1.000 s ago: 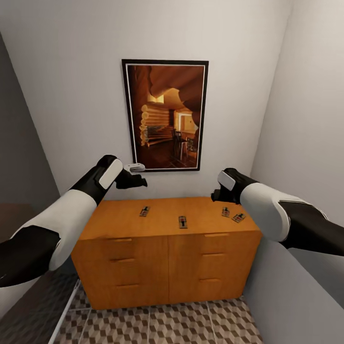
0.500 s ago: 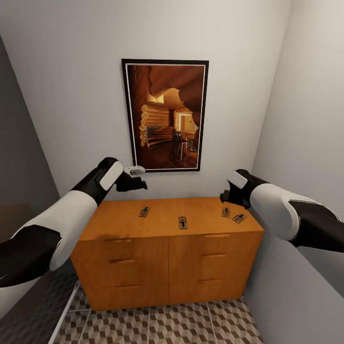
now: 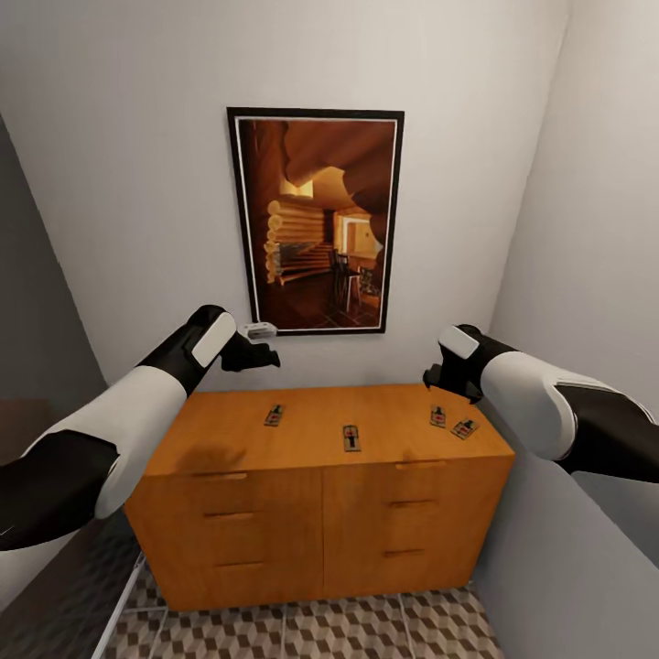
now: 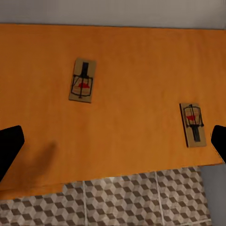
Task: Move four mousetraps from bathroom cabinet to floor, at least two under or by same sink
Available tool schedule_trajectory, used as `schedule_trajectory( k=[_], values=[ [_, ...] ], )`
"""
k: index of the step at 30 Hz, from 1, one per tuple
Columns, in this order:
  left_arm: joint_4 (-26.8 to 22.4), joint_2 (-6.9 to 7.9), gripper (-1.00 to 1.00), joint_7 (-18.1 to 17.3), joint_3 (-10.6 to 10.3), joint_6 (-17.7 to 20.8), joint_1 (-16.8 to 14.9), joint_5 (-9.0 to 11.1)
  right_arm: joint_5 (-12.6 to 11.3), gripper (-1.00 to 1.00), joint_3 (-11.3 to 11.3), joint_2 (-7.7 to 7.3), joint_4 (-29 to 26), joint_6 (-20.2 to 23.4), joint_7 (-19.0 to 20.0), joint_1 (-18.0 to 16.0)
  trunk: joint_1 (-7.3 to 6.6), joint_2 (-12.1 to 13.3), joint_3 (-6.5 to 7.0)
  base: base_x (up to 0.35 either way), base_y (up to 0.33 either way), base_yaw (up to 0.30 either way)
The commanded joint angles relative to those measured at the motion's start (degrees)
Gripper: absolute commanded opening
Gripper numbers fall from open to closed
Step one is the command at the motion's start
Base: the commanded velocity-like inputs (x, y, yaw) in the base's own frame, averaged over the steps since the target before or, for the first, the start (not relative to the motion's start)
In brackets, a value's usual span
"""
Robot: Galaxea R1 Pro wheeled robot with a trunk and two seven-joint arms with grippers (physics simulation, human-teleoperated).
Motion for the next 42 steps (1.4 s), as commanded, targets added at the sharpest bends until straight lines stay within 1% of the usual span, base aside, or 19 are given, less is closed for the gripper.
schedule_trajectory(
  k=[1, 12, 16, 23, 33, 42],
  values=[
    [0.0, 0.02, 1.0, 0.4, -0.3, 0.1, -0.1, 0.6, 0.1, 1.0, -0.5, -0.01, 0.1, 0.0, -0.3, -0.1, 0.07, -0.1, -0.11, 0.309, 0.0, 0.0],
    [0.1, -0.08, 1.0, 0.0, -0.3, 0.2, -0.1, 0.8, -0.3, 1.0, -0.5, -0.02, 0.1, -0.1, -0.4, -0.1, 0.07, -0.1, -0.11, 0.328, 0.0, 0.0],
    [0.1, -0.17, 1.0, -0.1, -0.3, 0.3, -0.1, 0.8, -0.4, 1.0, -0.5, -0.13, 0.1, -0.1, -0.3, -0.1, 0.07, -0.1, -0.11, 0.212, 0.0, 0.0],
    [0.2, -0.67, 1.0, -0.2, -0.3, 0.6, -0.1, 0.9, -0.4, 1.0, -0.5, -0.43, 0.1, 0.0, -0.3, -0.1, 0.07, -0.1, -0.11, 0.075, 0.0, 0.0],
    [1.4, -0.96, 1.0, 0.1, -0.3, 0.3, -0.1, 0.8, -0.4, 1.0, -0.5, -0.47, 0.1, 0.8, 0.1, -0.1, 0.07, -0.1, -0.11, 0.014, -0.028, 0.0],
    [1.9, -1.3, 1.0, 0.7, -0.5, 0.2, -0.1, 0.8, -0.4, 1.0, -0.4, -0.25, 0.1, 5.2, 1.1, -0.1, 0.07, -0.1, -0.11, 0.018, -0.239, 0.0]
  ],
)
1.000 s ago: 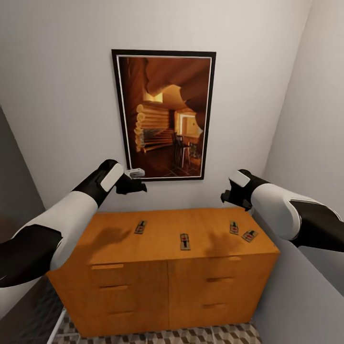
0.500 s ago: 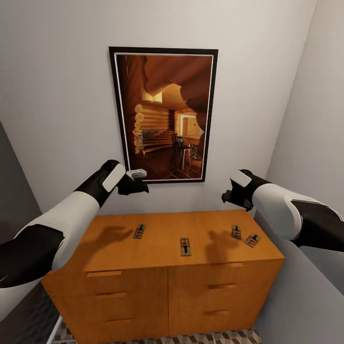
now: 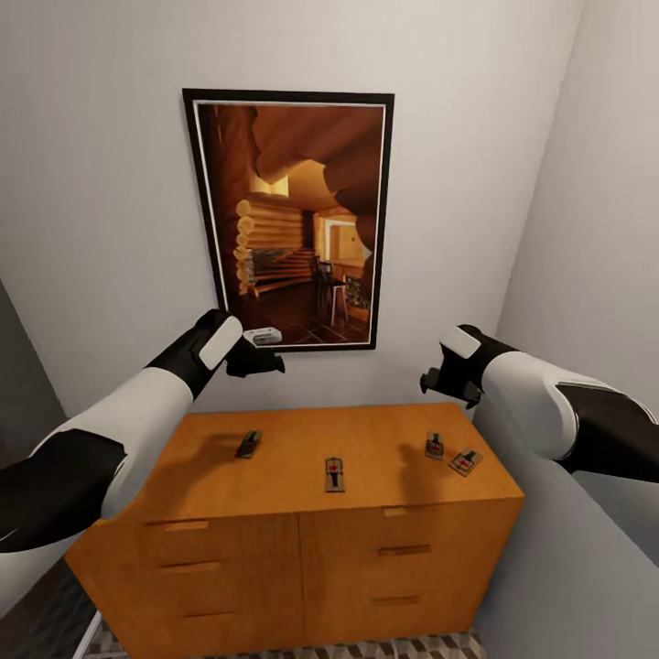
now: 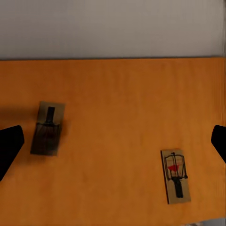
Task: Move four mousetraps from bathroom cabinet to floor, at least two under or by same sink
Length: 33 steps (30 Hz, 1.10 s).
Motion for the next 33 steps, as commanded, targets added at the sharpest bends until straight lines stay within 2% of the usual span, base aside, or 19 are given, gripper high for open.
schedule_trajectory(
  k=[1, 17, 23, 33],
  values=[
    [0.0, 0.03, 1.0, 0.5, -0.3, 0.1, -0.1, 0.6, 0.1, 1.0, -0.4, -0.02, 0.1, 0.0, -0.3, -0.1, 0.04, -0.1, -0.11, 0.035, -0.236, 0.0],
    [1.2, -0.09, 1.0, 0.3, -0.3, 0.1, -0.1, 0.7, 0.3, 1.0, -0.4, -0.03, 0.1, 4.1, 2.2, -0.1, 0.04, -0.1, -0.11, 0.008, -0.057, 0.0],
    [2.2, -0.08, 1.0, 0.0, -0.4, 0.1, -0.1, 0.7, 0.5, 1.0, -0.4, 0.19, 0.1, 6.2, 4.2, -0.1, 0.04, -0.1, -0.11, 0.001, -0.004, 0.0],
    [2.6, -0.07, 1.0, -0.3, -0.4, 0.2, -0.1, 0.7, 0.6, 1.0, -0.4, 0.5, 0.1, 6.9, 5.5, 0.0, 0.04, -0.1, -0.11, 0.0, 0.0, 0.0]
  ],
)
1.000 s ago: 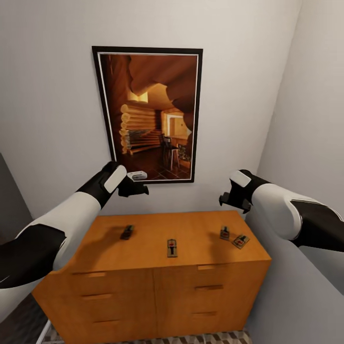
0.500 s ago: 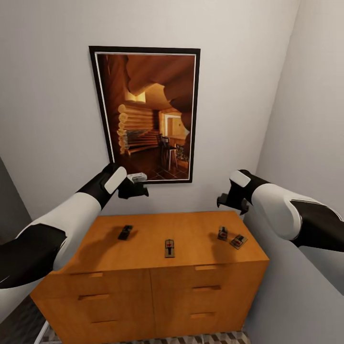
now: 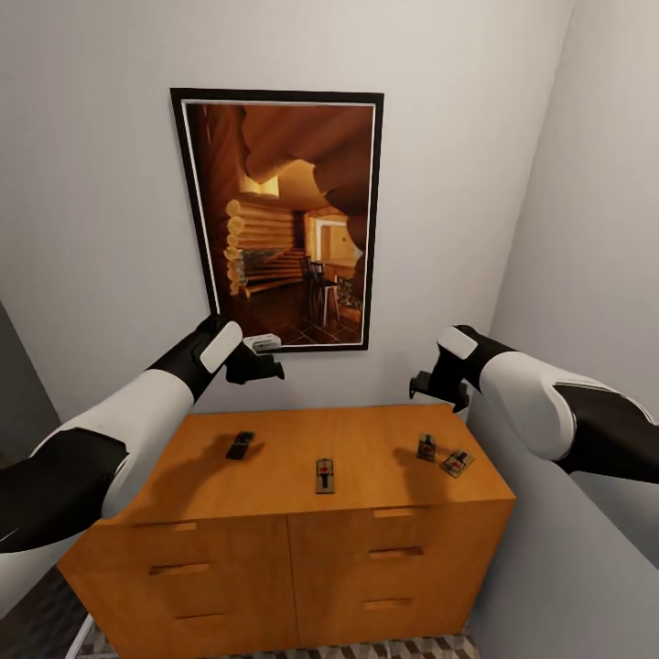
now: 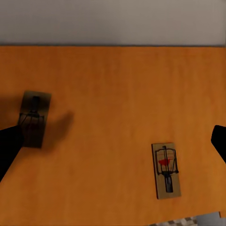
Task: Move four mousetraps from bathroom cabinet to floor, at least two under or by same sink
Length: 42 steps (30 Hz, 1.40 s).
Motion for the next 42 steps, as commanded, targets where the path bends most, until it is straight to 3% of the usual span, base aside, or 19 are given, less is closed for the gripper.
schedule_trajectory(
  k=[1, 5, 36, 42],
  values=[
    [0.0, 0.04, 1.0, 0.4, -0.4, 0.1, -0.1, 0.6, -0.2, 1.0, -0.4, 0.05, 0.1, -0.1, -0.6, -0.1, 0.04, -0.1, -0.11, 0.0, 0.0, 0.0],
    [0.0, 0.04, 1.0, 0.4, -0.4, 0.3, -0.1, 0.6, -0.2, 1.0, -0.4, 0.14, 0.0, -0.1, -0.5, 0.0, 0.04, -0.1, -0.11, 0.0, 0.0, 0.0],
    [-0.1, 0.04, 1.0, 0.3, -0.4, 0.8, -0.1, 1.1, 2.5, 1.0, -0.4, -0.17, 0.0, -0.8, 0.0, 1.1, 6.85, -12.5, -5.67, 0.0, 0.0, 0.0],
    [-0.1, 0.09, 1.0, 0.3, -0.3, 0.8, -0.1, 1.1, 2.5, 1.0, -0.4, 0.03, 0.0, -0.8, 0.2, 1.1, 6.85, -12.5, -5.67, 0.0, 0.0, 0.0]
  ],
)
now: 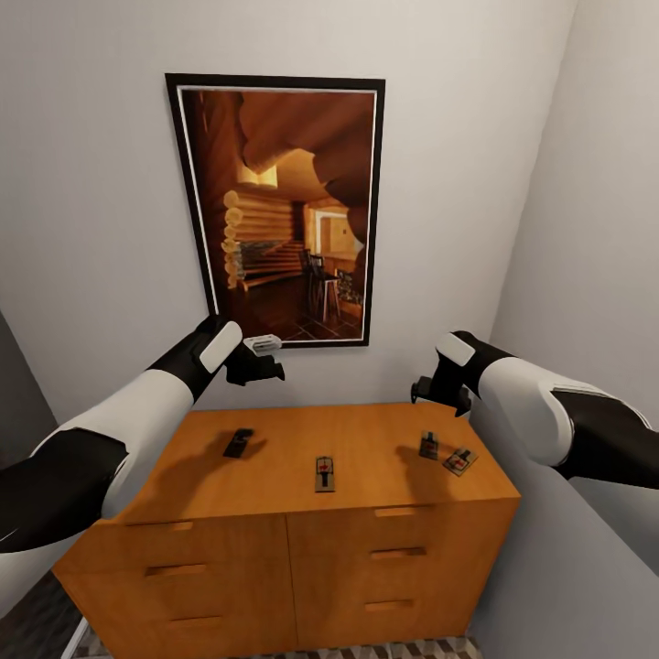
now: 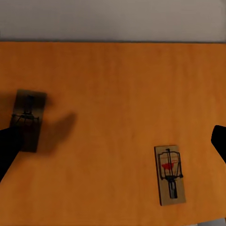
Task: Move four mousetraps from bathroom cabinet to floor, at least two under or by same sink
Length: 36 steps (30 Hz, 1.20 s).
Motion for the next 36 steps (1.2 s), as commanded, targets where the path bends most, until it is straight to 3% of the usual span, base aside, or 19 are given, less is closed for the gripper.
schedule_trajectory(
  k=[1, 36],
  values=[
    [0.0, 0.05, 1.0, 0.4, -0.4, 0.1, -0.1, 0.6, -0.2, 1.0, -0.5, 0.04, 0.1, -0.1, -0.6, -0.1, 0.03, -0.1, -0.11, 0.0, 0.0, 0.0],
    [1.1, 0.08, 1.0, 0.5, -0.4, -0.1, -0.1, 0.3, 1.5, 1.0, -0.4, -0.35, 0.1, 0.1, 0.9, 0.3, 0.03, -0.1, -0.11, 0.057, -0.031, 0.0]
  ],
)
